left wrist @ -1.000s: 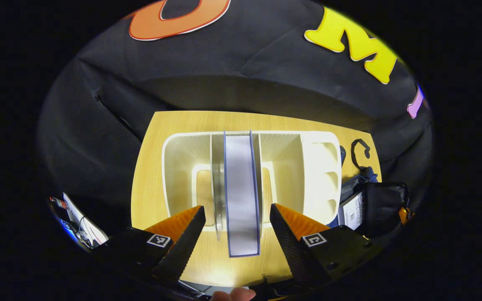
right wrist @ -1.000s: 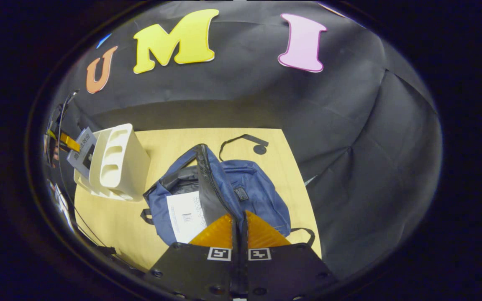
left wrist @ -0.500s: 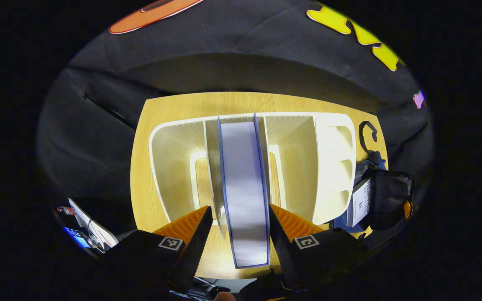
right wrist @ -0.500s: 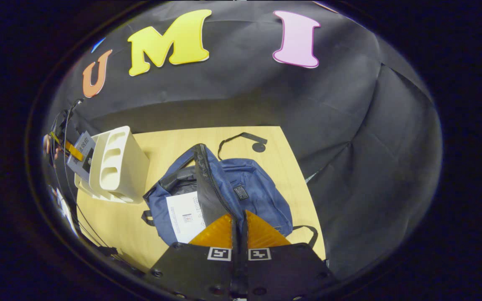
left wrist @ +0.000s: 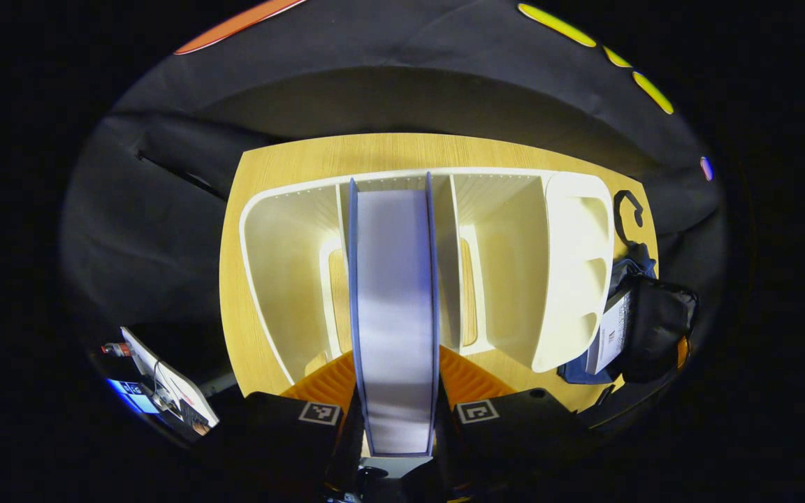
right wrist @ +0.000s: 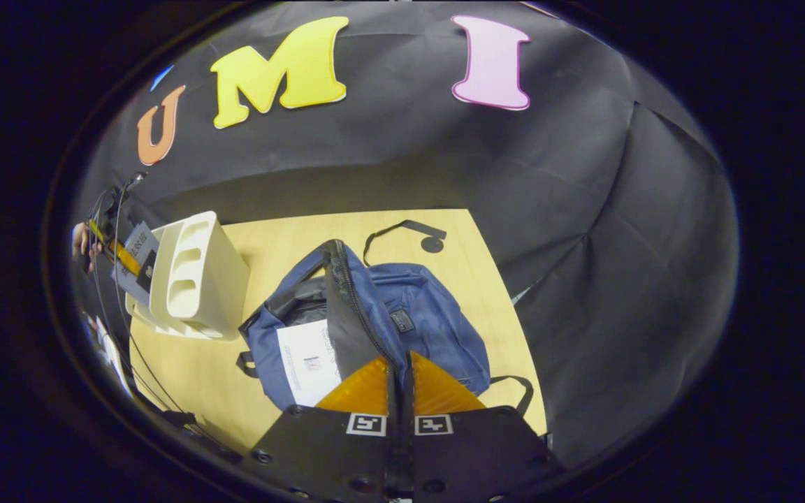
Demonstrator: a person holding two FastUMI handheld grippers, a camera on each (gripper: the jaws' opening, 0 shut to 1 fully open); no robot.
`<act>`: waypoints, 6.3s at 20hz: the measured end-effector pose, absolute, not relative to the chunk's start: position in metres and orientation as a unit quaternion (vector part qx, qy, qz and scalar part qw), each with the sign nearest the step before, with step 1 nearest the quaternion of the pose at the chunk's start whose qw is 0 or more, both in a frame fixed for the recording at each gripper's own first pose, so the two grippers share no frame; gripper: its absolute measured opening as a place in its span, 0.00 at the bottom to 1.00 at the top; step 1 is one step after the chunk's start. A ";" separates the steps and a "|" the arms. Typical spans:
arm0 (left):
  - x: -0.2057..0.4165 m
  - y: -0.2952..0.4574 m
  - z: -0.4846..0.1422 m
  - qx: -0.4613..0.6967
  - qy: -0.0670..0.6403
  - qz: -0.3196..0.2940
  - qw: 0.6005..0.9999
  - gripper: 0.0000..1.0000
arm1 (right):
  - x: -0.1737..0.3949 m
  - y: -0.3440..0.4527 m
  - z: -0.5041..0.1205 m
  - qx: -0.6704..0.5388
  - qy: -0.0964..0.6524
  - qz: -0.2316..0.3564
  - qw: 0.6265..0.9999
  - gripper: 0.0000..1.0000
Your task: Open the schoolbag, grab two books from the bookshelf and put them into the schoolbag.
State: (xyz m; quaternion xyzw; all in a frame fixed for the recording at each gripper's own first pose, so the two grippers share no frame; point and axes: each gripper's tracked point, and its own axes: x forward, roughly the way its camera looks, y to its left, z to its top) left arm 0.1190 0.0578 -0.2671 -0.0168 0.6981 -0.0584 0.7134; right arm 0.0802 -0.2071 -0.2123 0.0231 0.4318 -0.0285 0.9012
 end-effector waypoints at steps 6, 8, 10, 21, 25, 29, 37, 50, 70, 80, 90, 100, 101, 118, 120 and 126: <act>0.108 0.071 -0.232 -0.014 0.670 -0.051 0.740 0.43 | 0.080 -0.209 -0.215 0.019 0.430 -0.020 0.902 0.00; 0.096 0.078 -0.211 -0.019 0.658 -0.048 0.751 0.43 | 0.079 -0.209 -0.215 0.016 0.429 -0.016 0.903 0.00; 0.080 0.082 -0.188 -0.027 0.648 -0.049 0.760 0.42 | 0.079 -0.209 -0.215 0.013 0.428 -0.013 0.904 0.00; 0.014 0.067 -0.082 -0.168 0.559 -0.086 0.807 0.42 | 0.068 -0.205 -0.214 0.014 0.428 0.004 0.904 0.00; 0.001 0.028 -0.075 -0.261 0.539 -0.118 0.792 0.42 | 0.066 -0.202 -0.213 0.014 0.428 0.005 0.904 0.00; -0.011 -0.010 -0.080 -0.328 0.533 -0.150 0.765 0.40 | 0.064 -0.202 -0.214 0.012 0.428 0.004 0.904 0.00; -0.022 -0.141 -0.131 -0.398 0.504 -0.253 0.724 0.40 | 0.059 -0.207 -0.212 0.012 0.435 0.003 0.900 0.00; -0.031 -0.279 -0.231 -0.407 0.505 -0.261 0.715 0.40 | 0.059 -0.225 -0.197 0.025 0.436 0.005 0.900 0.00; -0.014 -0.381 -0.277 -0.505 0.455 -0.247 0.690 0.40 | 0.087 -0.216 -0.166 -0.003 0.426 0.035 0.904 0.00; -0.004 -0.417 -0.299 -0.541 0.449 -0.255 0.664 0.48 | 0.090 -0.214 -0.170 -0.004 0.432 0.043 0.901 0.00; -0.014 -0.422 -0.324 -0.458 0.537 -0.232 0.669 0.76 | 0.091 -0.213 -0.179 0.004 0.439 0.047 0.897 0.00; -0.033 -0.354 -0.313 -0.311 0.592 -0.189 0.719 0.90 | 0.088 -0.190 -0.186 0.015 0.439 0.063 0.896 0.00; -0.031 -0.341 -0.310 -0.284 0.588 -0.189 0.733 0.90 | 0.087 -0.188 -0.187 0.014 0.437 0.064 0.897 0.00; -0.025 -0.149 -0.209 -0.103 0.513 -0.125 0.843 0.90 | 0.058 -0.082 -0.192 0.010 0.418 0.087 0.904 0.07; -0.011 -0.123 -0.186 -0.101 0.468 -0.104 0.872 0.90 | 0.052 -0.070 -0.192 0.013 0.417 0.089 0.905 0.12; 0.036 -0.052 -0.094 -0.071 0.288 -0.053 0.953 0.90 | 0.041 -0.045 -0.168 0.035 0.385 0.079 0.919 0.43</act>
